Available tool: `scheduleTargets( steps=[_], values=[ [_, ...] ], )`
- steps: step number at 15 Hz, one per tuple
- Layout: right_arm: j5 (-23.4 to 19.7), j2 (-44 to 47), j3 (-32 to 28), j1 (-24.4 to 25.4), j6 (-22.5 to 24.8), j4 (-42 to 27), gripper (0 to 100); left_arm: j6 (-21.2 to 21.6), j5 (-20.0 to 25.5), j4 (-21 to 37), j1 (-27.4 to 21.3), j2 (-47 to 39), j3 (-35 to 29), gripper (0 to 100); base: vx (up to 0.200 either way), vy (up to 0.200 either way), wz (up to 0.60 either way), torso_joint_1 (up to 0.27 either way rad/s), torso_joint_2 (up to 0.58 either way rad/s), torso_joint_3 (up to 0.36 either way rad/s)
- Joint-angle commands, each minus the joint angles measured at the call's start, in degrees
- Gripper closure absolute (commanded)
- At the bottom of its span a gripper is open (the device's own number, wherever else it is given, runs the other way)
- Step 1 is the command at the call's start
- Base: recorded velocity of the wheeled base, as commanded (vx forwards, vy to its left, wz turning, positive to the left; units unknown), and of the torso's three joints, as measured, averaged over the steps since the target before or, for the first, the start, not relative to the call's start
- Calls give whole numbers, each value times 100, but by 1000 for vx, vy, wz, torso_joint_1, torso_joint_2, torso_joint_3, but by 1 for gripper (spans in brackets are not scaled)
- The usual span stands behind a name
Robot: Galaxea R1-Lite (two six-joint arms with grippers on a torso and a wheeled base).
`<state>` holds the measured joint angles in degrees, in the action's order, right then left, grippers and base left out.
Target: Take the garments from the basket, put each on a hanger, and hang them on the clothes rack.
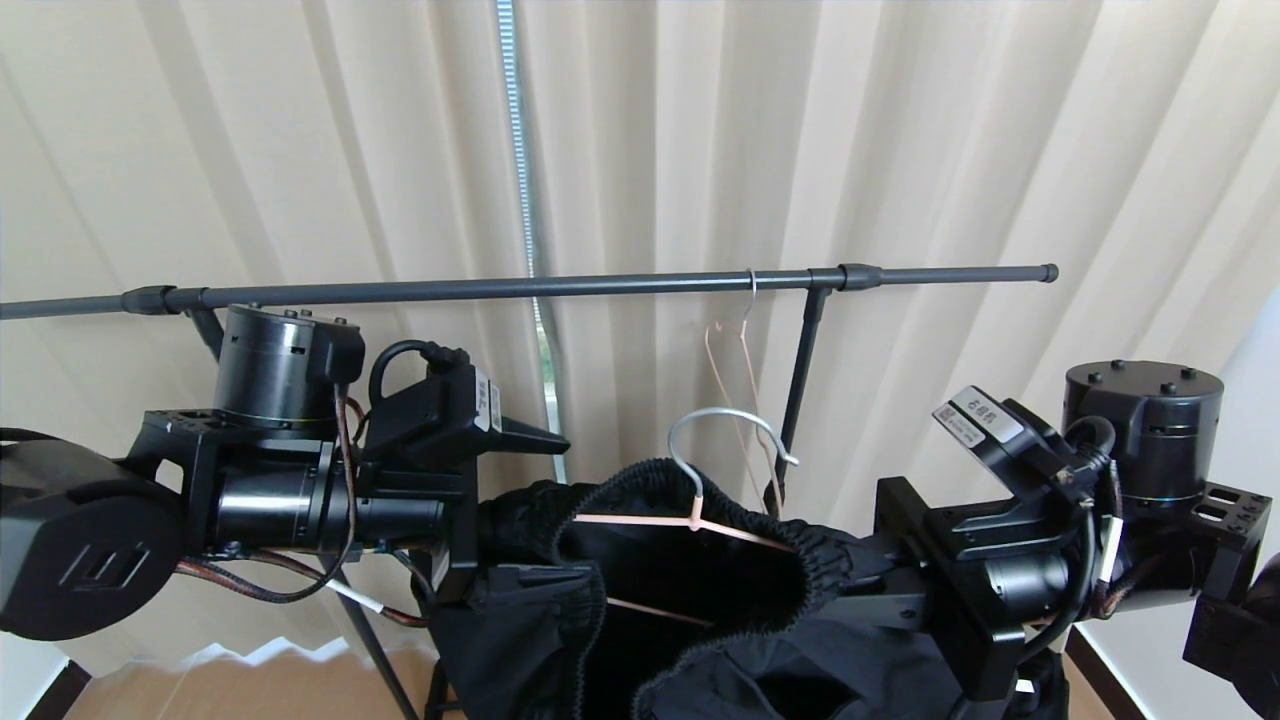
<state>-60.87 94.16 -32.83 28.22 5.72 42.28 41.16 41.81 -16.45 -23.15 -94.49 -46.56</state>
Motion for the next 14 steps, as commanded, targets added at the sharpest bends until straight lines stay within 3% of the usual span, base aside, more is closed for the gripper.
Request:
scheduleTargets(
  steps=[1,11,12,14],
  values=[
    [-13,-12,-4,8,17,17,100,-2,2,1,-49,1,76,100,0,0,0,0,0,0],
    [14,76,-66,-36,114,26,100,-11,-24,10,-102,308,340,100,0,0,0,0,0,0],
    [5,85,-66,-80,263,9,0,-11,-77,10,-93,343,358,100,0,0,0,0,0,0],
    [5,94,-13,-282,316,17,0,-11,-121,1,-84,370,402,100,0,0,0,0,0,0]
  ],
)
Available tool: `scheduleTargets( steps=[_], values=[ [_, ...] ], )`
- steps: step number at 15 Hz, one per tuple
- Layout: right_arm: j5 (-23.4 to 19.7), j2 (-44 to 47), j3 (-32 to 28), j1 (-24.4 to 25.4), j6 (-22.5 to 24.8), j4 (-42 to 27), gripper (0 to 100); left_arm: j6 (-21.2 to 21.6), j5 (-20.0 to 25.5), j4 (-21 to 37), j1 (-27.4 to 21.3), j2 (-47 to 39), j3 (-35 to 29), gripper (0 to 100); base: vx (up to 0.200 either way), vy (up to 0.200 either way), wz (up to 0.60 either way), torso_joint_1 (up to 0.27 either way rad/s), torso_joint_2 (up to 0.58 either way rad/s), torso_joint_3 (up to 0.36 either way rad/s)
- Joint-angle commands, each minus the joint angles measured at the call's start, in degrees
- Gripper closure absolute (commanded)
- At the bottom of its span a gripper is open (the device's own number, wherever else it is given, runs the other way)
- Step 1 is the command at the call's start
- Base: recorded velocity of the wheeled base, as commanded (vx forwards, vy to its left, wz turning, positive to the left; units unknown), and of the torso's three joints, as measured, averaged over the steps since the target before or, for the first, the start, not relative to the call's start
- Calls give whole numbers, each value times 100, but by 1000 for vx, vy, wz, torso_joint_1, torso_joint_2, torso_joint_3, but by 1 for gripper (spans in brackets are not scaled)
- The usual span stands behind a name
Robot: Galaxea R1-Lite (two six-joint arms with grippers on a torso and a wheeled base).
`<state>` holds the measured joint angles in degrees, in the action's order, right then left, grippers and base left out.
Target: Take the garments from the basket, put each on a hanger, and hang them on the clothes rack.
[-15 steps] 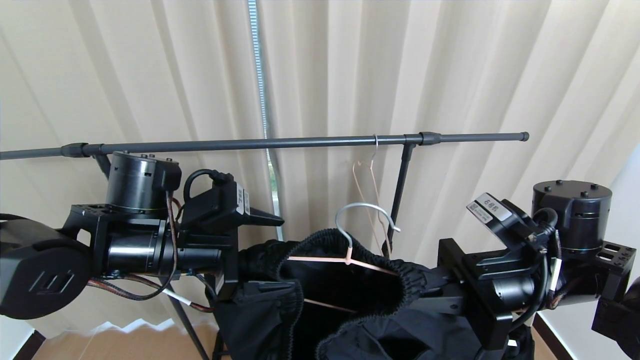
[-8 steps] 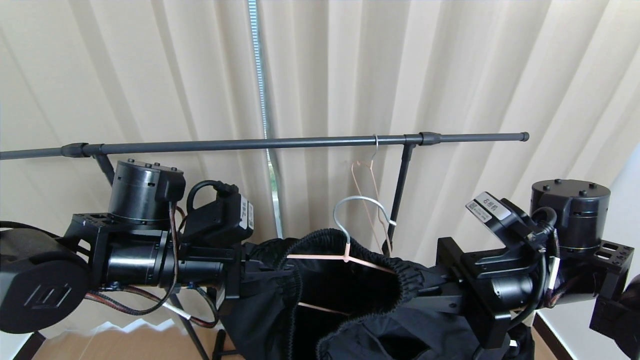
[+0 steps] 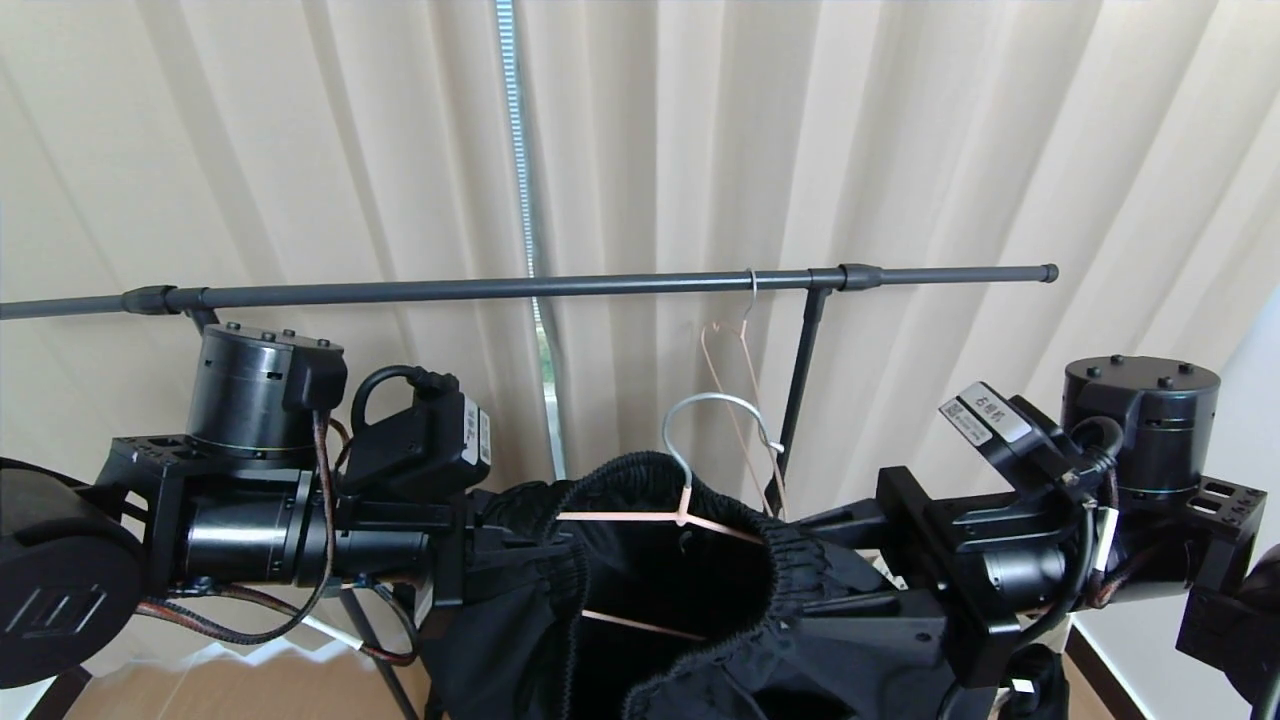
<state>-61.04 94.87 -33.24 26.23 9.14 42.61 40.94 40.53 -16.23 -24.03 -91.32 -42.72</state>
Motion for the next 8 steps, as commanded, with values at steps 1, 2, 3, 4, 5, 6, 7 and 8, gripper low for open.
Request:
scheduleTargets(
  steps=[1,2,3,4,5,6,7,8],
  values=[
    [22,23,64,-329,167,-24,0,-59,-2,-12,47,97,53,100,0,0,0,0,0,0],
    [13,14,116,-479,316,-15,0,-112,-2,-12,56,150,70,100,0,0,0,0,0,0],
    [13,-30,143,-576,466,-24,0,-182,-10,-12,109,220,79,100,0,0,0,0,0,0],
    [13,-74,195,-699,545,-15,0,-226,-90,-12,162,255,106,100,0,0,0,0,0,0],
    [13,-162,248,-743,615,-15,0,-244,-204,-12,205,308,150,100,0,0,0,0,0,0],
    [13,-197,266,-743,624,-15,0,-244,-248,-12,223,308,167,100,0,0,0,0,0,0],
    [31,-364,327,-760,633,-15,0,-253,-380,-21,337,369,299,100,0,0,0,0,0,0],
    [48,-434,354,-769,641,-15,0,-270,-423,-21,381,431,343,100,0,0,0,0,0,0]
  ],
)
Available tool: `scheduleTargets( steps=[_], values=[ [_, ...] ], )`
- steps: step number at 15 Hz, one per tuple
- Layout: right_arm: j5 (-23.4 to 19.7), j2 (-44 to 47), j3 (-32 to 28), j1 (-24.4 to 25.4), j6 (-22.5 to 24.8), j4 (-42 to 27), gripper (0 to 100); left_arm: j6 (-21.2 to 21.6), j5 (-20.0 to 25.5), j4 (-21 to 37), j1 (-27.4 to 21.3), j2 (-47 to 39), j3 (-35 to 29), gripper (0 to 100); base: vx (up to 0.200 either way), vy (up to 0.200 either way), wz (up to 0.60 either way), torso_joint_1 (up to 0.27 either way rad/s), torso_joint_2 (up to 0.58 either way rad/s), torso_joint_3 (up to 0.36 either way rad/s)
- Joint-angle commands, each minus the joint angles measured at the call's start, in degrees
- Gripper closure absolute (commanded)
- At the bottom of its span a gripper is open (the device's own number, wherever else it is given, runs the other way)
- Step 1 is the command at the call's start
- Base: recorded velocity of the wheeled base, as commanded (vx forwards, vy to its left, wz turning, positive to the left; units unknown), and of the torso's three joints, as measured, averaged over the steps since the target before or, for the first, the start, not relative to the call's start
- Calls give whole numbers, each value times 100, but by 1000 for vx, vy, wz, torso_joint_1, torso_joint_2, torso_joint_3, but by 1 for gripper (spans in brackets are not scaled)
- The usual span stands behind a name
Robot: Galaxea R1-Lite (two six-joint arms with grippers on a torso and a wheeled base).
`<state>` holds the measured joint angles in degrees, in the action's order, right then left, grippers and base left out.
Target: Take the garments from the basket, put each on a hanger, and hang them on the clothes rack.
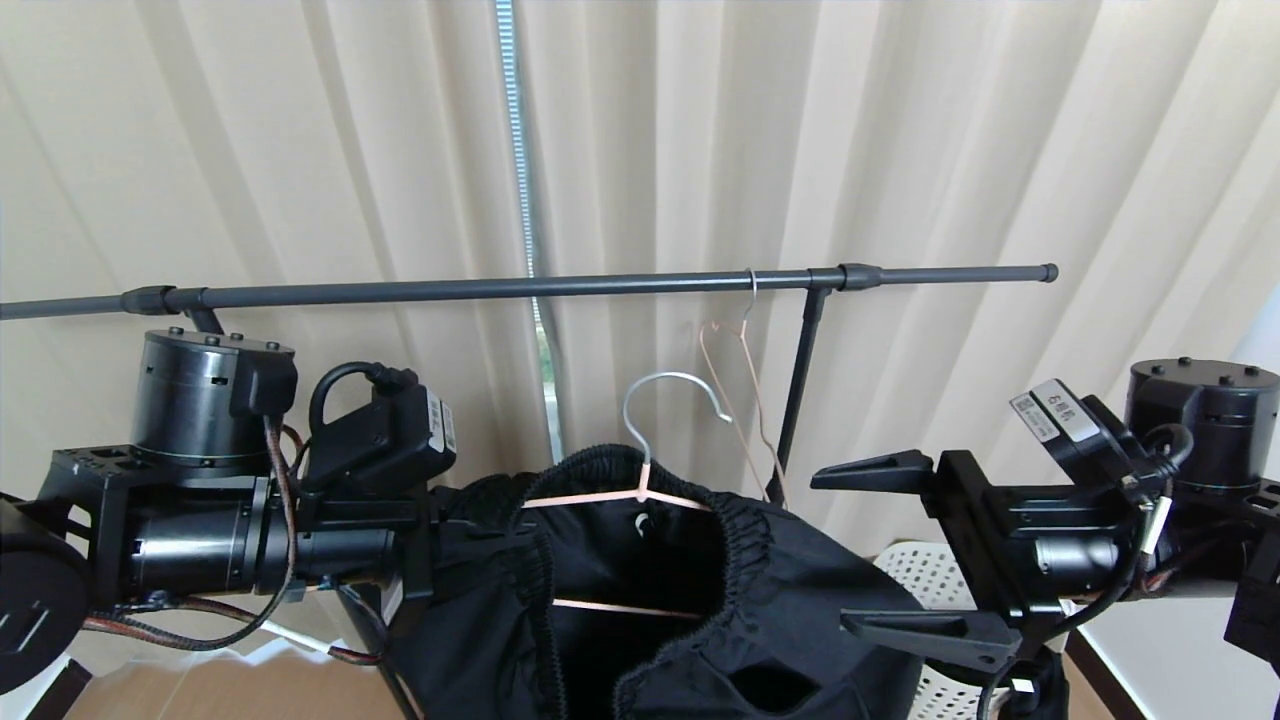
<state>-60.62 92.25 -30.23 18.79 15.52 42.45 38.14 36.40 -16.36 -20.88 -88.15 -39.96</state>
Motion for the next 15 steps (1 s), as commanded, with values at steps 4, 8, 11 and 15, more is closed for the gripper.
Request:
scheduleTargets(
  steps=[4,8,11,15],
  values=[
    [86,-5,184,-481,65,0,0,-448,-142,-8,234,457,85,100,0,0,0,0,0,0],
    [86,426,404,-1026,610,9,0,-519,-142,1,357,624,278,100,0,0,0,0,0,0],
    [103,610,430,-1193,944,0,0,-668,-291,-8,418,632,261,100,0,0,0,0,0,0],
    [631,1349,351,-1167,1384,9,0,-826,-300,1,436,817,287,100,0,0,0,0,0,0]
  ],
)
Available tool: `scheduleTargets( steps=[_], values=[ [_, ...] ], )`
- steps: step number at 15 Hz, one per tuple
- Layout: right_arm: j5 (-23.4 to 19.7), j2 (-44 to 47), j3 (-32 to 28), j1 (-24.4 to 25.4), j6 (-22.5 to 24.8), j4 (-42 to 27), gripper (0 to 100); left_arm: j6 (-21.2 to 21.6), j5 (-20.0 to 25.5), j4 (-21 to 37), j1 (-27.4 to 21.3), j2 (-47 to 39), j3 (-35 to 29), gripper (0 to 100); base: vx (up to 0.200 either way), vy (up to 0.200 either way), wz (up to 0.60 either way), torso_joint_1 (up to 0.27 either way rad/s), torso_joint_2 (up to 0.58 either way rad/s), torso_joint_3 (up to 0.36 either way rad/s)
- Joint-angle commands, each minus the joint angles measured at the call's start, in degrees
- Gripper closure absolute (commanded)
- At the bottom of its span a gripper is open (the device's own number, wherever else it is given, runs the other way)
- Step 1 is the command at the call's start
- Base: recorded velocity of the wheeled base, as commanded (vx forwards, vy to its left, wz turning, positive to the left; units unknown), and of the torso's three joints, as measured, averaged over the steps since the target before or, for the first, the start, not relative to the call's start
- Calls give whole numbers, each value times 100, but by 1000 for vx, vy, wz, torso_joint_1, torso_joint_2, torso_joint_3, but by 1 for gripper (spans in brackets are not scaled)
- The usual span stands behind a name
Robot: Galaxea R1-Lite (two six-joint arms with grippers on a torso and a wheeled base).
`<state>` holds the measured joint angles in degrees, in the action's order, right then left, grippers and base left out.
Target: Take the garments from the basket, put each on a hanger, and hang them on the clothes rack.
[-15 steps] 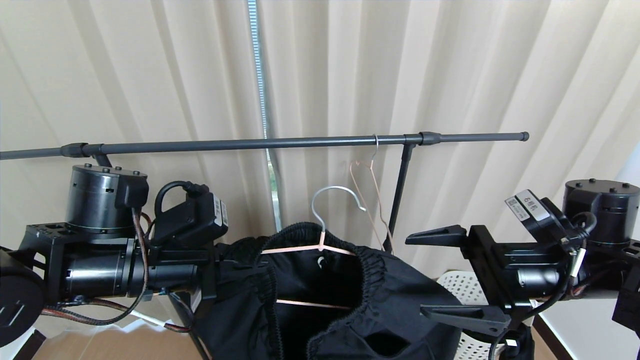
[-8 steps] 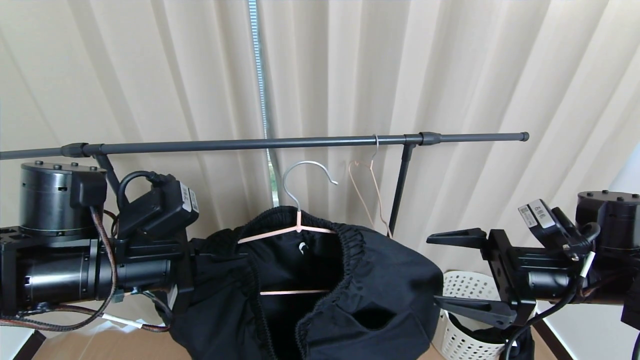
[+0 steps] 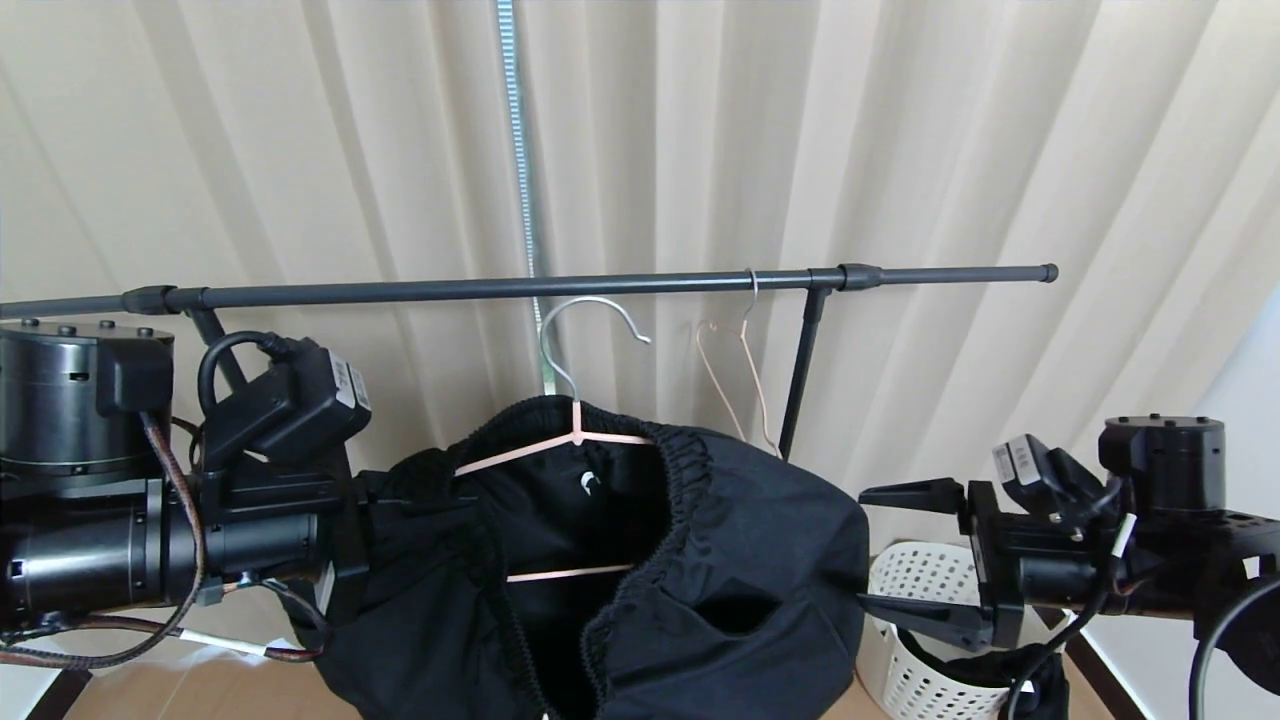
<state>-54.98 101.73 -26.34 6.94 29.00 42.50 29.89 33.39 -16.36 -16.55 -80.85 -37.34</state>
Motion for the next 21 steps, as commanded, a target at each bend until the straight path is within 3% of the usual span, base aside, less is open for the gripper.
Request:
scheduleTargets(
  steps=[1,3,7,8,13,21],
  values=[
    [286,497,-46,53,35,57,0,-62,1,1,3,148,43,100,0,0,0,0,0,0],
    [708,717,-20,247,0,461,0,-115,1,10,-6,245,60,100,0,0,0,0,0,0],
    [796,708,42,343,-17,602,0,-124,-105,177,-6,386,104,100,0,0,0,0,0,0],
    [805,690,42,405,-26,611,100,-124,-122,344,-6,473,104,100,0,0,0,0,0,0],
    [1042,620,33,405,-26,620,100,-256,-254,493,3,597,139,100,0,0,0,0,0,0],
    [1139,708,-240,-254,-26,611,100,-335,-263,511,416,869,315,100,0,0,0,0,0,0]
  ],
)
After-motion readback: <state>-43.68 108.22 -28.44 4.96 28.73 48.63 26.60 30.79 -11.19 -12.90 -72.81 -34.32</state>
